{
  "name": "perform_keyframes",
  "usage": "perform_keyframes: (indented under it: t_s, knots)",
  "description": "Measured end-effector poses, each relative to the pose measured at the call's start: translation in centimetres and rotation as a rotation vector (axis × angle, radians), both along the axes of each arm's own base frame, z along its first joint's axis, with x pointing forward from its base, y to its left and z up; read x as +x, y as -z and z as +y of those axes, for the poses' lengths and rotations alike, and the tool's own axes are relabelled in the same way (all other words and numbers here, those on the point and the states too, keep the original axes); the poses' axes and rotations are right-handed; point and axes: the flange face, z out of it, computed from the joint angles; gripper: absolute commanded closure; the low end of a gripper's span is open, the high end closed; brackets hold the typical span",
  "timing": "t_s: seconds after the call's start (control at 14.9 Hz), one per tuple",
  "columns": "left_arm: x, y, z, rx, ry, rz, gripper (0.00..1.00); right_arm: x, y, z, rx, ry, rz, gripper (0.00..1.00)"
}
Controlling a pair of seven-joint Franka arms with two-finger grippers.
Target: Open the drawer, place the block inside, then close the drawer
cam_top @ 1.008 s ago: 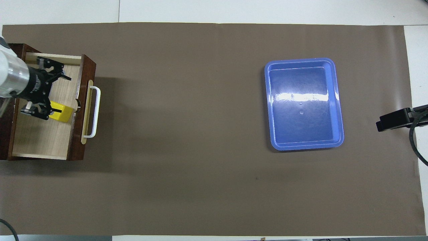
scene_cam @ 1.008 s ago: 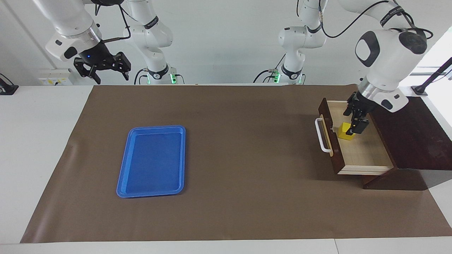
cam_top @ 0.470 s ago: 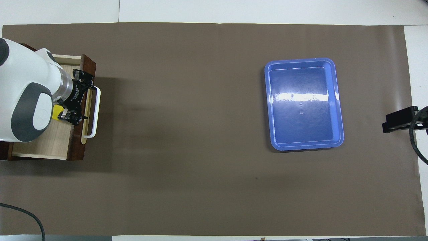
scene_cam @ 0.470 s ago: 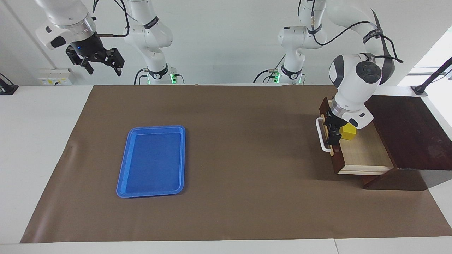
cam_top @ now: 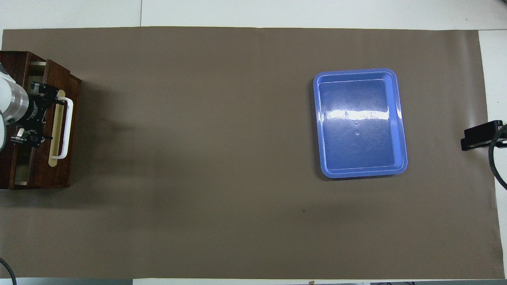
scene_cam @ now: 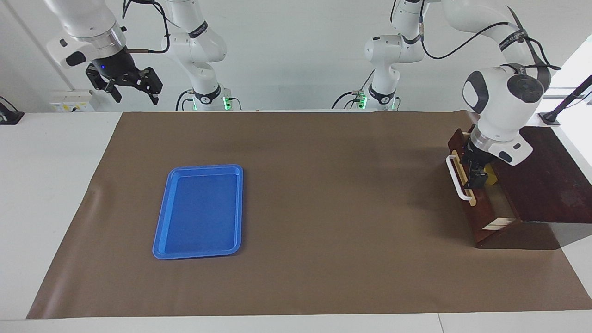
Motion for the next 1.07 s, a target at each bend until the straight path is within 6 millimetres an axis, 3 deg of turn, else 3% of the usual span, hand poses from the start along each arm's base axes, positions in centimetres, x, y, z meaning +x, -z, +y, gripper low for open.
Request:
perform_keyframes:
  t_s: [0.13, 0.4, 0.54, 0.67, 0.87, 1.07]
  knots:
    - [0.0, -0.4, 2.2, 0.003, 0.018, -0.007, 0.00, 0.2, 0.4, 0.0, 0.000, -0.001, -0.007, 0.00]
    - [0.0, -0.5, 2.1, -0.001, 0.068, -0.004, 0.00, 0.5, 0.9, 0.1, 0.005, -0.002, -0.009, 0.00]
    - [0.3, -1.6, 1.8, 0.002, 0.127, -0.004, 0.00, 0.7, 1.2, 0.1, 0.008, -0.004, -0.010, 0.00]
    - [0.4, -5.4, 1.4, 0.012, 0.257, 0.005, 0.00, 0.9, 1.5, -0.1, 0.012, -0.017, -0.007, 0.00]
    - [-2.3, -11.5, 0.6, -0.038, 0.566, 0.075, 0.00, 1.0, 1.7, -0.6, 0.014, -0.025, -0.004, 0.00]
    - [-5.0, -13.5, -1.2, -0.115, 0.850, 0.148, 0.00, 1.0, 1.7, -0.6, 0.016, -0.025, -0.004, 0.00]
